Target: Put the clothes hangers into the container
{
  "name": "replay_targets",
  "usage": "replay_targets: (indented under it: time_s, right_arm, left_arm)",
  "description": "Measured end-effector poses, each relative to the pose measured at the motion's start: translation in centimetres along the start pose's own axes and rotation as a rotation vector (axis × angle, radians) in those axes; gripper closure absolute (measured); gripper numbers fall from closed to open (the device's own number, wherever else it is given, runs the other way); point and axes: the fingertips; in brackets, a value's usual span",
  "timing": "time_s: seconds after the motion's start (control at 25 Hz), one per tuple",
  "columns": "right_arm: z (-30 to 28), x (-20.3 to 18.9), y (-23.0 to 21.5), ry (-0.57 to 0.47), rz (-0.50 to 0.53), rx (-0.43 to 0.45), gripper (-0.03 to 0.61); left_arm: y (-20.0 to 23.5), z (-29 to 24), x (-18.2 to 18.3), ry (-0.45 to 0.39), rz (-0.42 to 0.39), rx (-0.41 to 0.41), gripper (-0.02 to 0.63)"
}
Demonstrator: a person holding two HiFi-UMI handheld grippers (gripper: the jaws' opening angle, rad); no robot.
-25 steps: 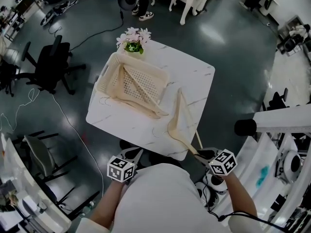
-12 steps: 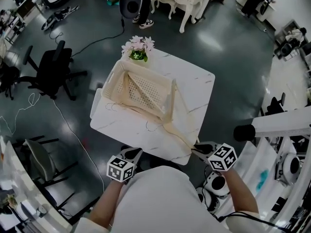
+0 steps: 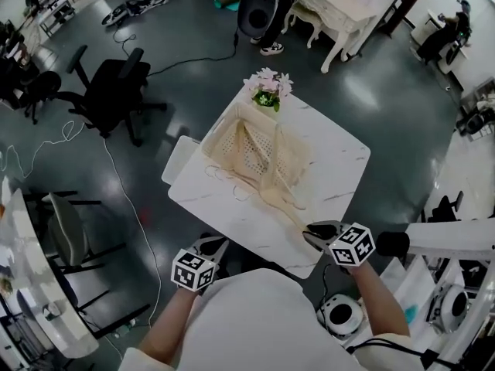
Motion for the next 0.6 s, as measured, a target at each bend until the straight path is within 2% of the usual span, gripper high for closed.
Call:
replay_targets:
  time_s: [0.32, 0.6]
  right_arm:
    - [-4.7, 4.8, -1.0, 0.076, 0.048, 0.058, 0.486]
    - [-7.9, 7.1, -3.1, 0.154, 0.075, 0.089, 0.486]
  left_arm:
    - [3.4, 1.6, 0.1, -0.029, 0.07, 0.049, 0.606]
    - [5.0, 1.2, 0.6, -0.032, 0.104, 0.057, 0.606]
Point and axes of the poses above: the fingertips, and each gripper's own axes: z backward along the fingers, y to its left, x out of its top, and after that the axes turned 3 degrees about -z, right-handed
